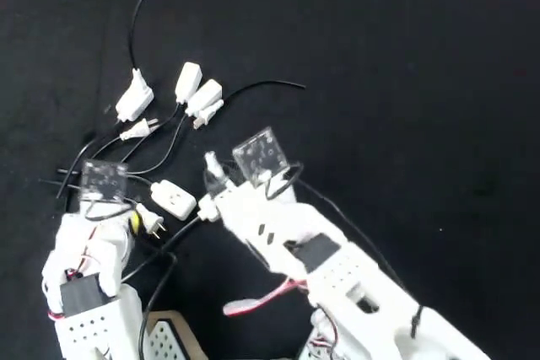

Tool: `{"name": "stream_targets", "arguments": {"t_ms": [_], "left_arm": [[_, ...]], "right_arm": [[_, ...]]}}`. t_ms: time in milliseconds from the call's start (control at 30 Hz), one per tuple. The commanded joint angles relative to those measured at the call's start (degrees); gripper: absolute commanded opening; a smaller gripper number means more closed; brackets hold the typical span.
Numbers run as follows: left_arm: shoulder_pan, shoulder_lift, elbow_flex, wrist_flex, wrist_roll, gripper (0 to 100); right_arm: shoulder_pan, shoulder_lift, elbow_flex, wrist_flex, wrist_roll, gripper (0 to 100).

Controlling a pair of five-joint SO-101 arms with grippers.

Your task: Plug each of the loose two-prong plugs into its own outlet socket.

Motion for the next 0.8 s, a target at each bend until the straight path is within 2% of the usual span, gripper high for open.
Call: {"name": "stream_targets", "arguments": {"t_ms": [0, 133, 300, 500, 600, 767], "left_arm": [[3.8, -0.3, -4.9, -7.0, 10.5, 21], [10.3, -0.2, -4.4, -14.2, 17.8, 21], [17.1, -0.2, -5.6, -18.6, 22.4, 21], [30.1, -0.2, -6.1, -18.9, 22.0, 21], [33.5, -0.3, -6.5, -19.5, 22.0, 21], [34.9, -0.3, -7.7, -22.2, 22.3, 21]], "right_arm": [[-4.4, -11.8, 0.8, 5.5, 1.4, 1.1], [-4.5, -16.6, 4.3, 5.5, 1.8, 1.1], [-4.5, -17.2, 4.7, 5.5, 3.1, 1.1], [-4.5, -17.2, 5.3, 5.3, 3.5, 1.1], [-4.4, -17.2, 5.8, 5.3, 3.5, 1.1], [-4.4, -17.2, 5.8, 5.3, 3.5, 1.1]]}}
